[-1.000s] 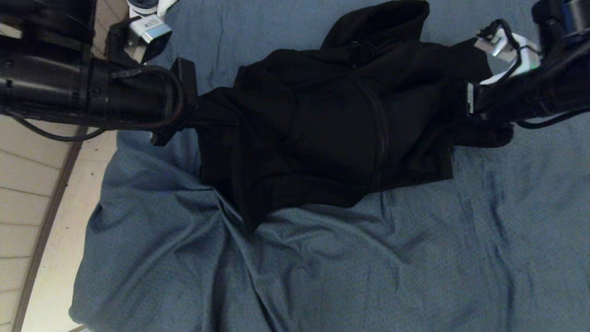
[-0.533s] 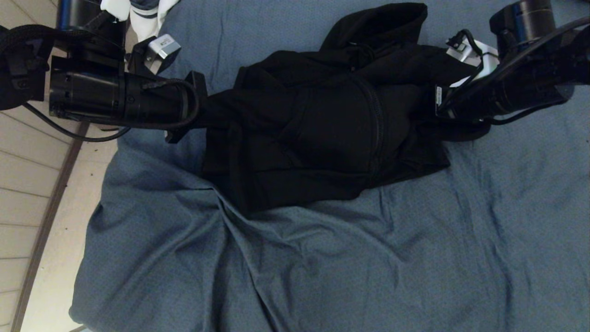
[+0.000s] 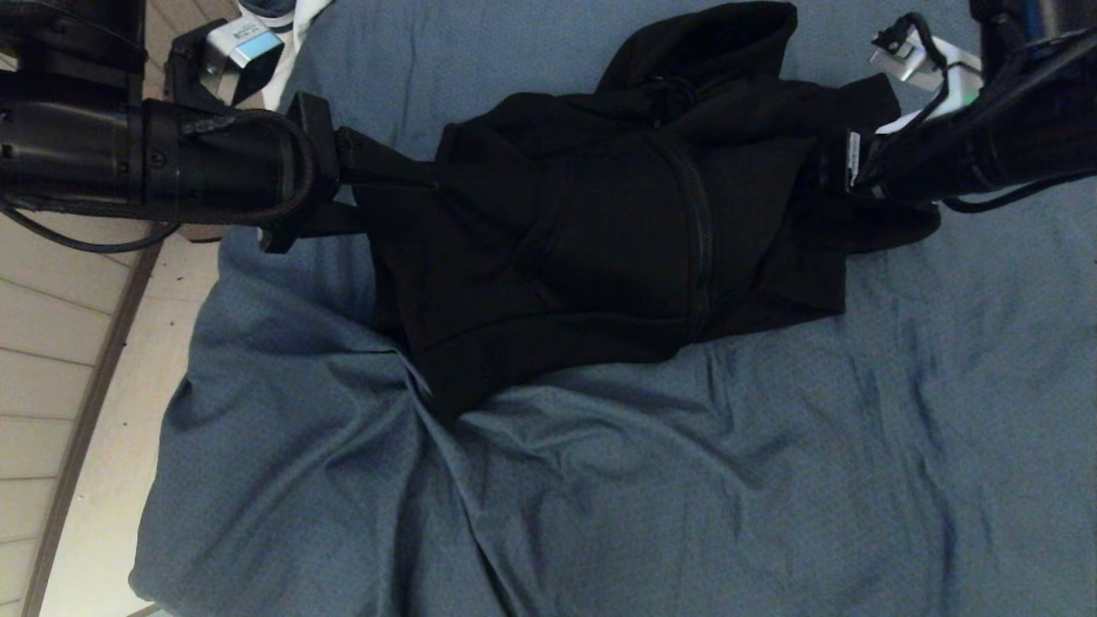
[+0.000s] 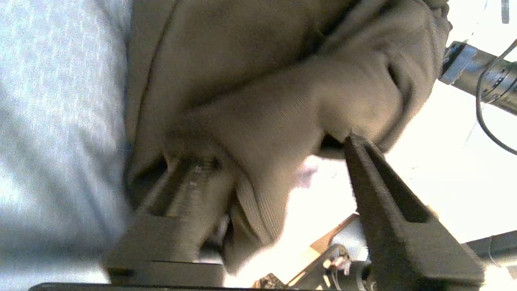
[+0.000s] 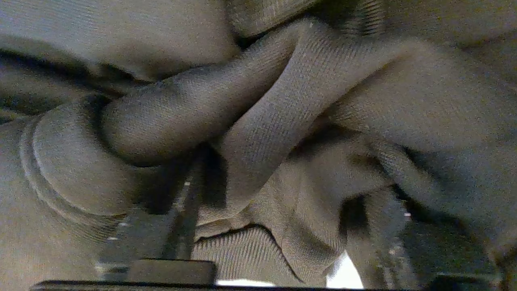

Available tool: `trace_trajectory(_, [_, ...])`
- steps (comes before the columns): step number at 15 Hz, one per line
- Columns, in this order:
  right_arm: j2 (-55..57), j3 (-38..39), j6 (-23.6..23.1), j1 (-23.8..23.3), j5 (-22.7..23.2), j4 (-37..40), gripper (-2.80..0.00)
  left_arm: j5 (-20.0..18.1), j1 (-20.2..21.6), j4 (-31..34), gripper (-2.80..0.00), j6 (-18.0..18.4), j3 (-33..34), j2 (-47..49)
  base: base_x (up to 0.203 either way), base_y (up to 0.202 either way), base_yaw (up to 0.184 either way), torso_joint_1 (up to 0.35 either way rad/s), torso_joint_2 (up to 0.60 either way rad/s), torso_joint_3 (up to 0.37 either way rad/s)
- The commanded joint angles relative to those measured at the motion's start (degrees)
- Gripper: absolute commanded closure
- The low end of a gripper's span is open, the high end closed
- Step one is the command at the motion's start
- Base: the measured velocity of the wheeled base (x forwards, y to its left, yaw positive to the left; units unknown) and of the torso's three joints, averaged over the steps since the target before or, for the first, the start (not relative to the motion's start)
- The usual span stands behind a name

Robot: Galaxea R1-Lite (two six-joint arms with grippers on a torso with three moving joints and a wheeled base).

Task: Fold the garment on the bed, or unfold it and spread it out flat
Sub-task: Fold the black sweatshirt

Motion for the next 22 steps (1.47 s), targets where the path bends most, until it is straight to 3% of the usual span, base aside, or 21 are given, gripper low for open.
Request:
trace_trajectory(1, [-4.7, 1.3, 0.0, -0.2, 0.2, 0.3, -2.80, 0.0, 0.0, 0.4, -2.80, 0.1, 1.9, -4.4, 0.000, 0.000, 0.000, 0.000, 0.00, 0.000])
trace_trajectory(7, [-6.3, 4.3, -0.2, -0.3, 0.0, 0.2, -2.80, 1.3, 2.0, 0.4, -2.80, 2.8, 6.3, -6.3, 0.000, 0.000, 0.000, 0.000, 0.00, 0.000])
trace_trajectory(22, [-6.4, 3.5, -1.9, 0.2, -0.8, -0.6, -2.80, 1.3, 2.5, 0.4, -2.80, 2.8, 7.1, -7.1, 0.000, 0.000, 0.000, 0.000, 0.00, 0.000])
